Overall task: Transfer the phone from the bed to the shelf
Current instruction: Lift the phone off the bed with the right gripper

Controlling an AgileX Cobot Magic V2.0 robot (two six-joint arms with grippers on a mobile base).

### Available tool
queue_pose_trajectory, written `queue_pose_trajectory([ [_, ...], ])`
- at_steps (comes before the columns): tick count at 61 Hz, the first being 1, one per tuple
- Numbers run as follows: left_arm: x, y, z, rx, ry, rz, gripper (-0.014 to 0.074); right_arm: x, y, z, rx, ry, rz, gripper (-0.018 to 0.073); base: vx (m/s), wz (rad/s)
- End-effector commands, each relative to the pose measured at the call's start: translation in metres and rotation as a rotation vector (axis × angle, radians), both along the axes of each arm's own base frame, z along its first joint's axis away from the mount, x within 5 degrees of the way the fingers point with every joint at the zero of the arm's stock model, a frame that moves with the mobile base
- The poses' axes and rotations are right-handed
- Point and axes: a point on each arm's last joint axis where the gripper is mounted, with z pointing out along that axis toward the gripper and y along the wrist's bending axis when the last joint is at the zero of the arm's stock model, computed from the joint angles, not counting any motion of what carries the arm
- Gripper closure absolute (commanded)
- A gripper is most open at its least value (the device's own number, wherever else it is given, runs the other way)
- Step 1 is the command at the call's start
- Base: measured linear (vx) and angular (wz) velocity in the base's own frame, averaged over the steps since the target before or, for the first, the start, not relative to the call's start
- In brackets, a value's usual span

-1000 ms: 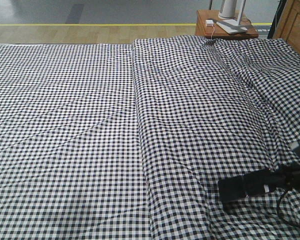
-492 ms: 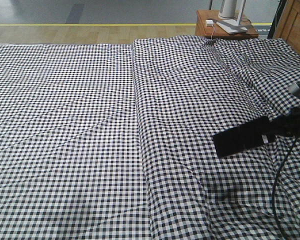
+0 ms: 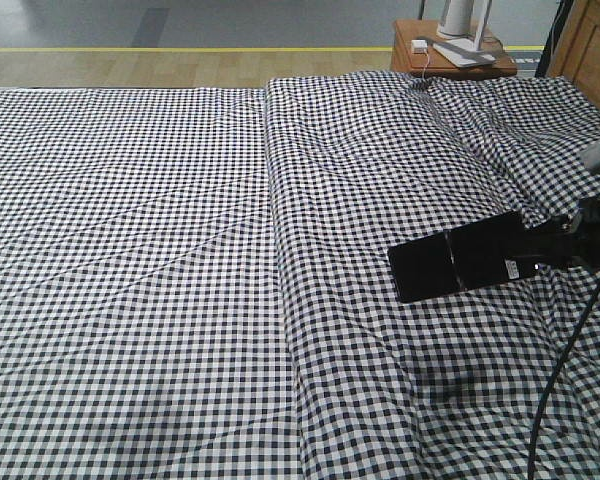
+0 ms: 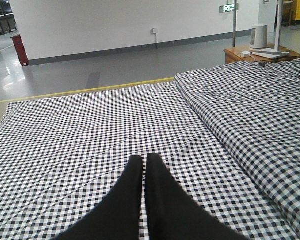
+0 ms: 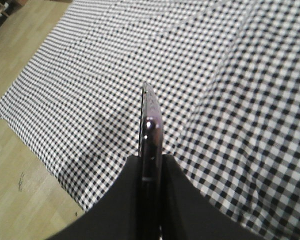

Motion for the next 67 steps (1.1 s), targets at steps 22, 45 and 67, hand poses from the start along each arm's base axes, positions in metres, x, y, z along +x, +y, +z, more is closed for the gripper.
queue_pose_trajectory([
  [22, -0.001, 0.0, 0.014, -0.017, -0.098, 0.003, 0.0595, -0.058, 0.075, 0.11, 0.036, -0.265, 0.202, 0.0562, 0.0, 0.0],
  [45, -0.001, 0.0, 0.014, -0.017, -0.098, 0.003, 0.0595, -0.09, 0.148, 0.127, 0.096, -0.23, 0.427, 0.0562, 0.0, 0.0],
  [67, -0.001, 0.0, 0.014, -0.017, -0.098, 0.003, 0.0595, -0.131, 0.192, 0.143, 0.113, -0.225, 0.613, 0.0562, 0.0, 0.0],
])
